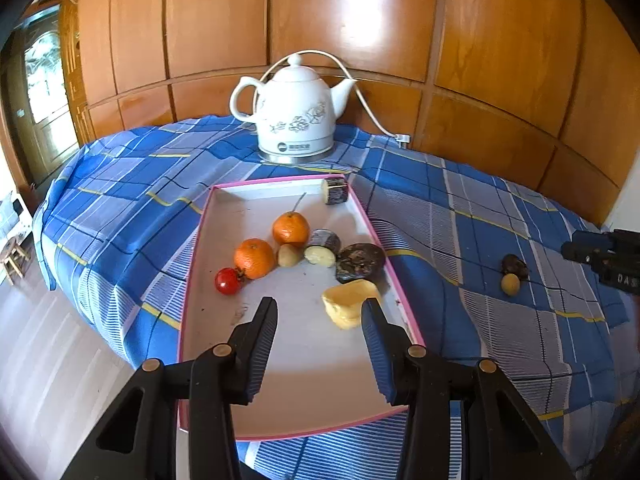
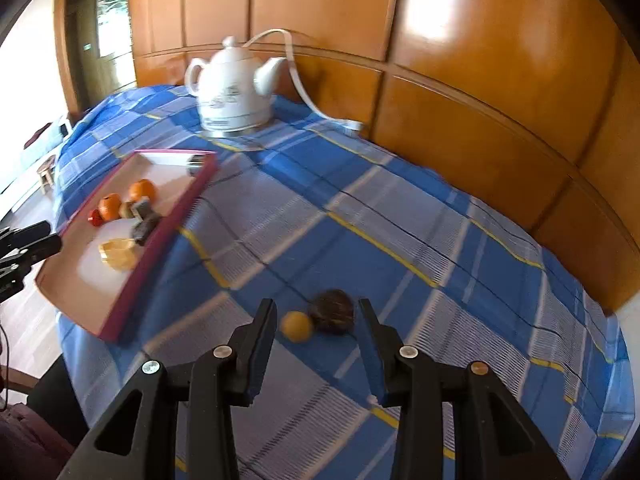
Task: Organize fruits
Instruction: 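Move both tools away from the tray toward the items on the cloth, then grasp the small yellow ball with the left tool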
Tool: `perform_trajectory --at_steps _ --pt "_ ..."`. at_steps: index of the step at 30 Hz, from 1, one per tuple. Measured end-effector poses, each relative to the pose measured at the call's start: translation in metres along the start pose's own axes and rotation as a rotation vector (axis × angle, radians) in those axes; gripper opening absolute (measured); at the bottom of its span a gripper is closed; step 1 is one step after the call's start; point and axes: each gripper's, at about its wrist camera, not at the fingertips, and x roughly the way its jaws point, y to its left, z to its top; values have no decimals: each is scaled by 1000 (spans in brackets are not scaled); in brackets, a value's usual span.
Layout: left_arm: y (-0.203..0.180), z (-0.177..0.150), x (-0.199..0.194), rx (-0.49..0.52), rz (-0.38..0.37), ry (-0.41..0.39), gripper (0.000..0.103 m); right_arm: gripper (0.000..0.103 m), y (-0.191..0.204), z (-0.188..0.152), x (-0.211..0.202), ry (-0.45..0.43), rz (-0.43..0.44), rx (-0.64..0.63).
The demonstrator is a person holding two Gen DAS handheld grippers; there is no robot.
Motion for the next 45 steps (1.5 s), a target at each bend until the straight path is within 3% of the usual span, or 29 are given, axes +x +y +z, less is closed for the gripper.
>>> perform_trajectory --at_steps 11,14,37,45 --pt "-26 1 3 69 -19 21 45 41 -85 -29 15 38 -112 184" --pt "-33 2 5 84 -26 26 45 41 -103 -37 27 99 -127 264" --pt "-106 4 37 235 -136 104 45 41 -118 -33 21 78 -162 329" --pt "-139 6 54 287 -224 149 45 41 -120 -33 22 87 -168 339"
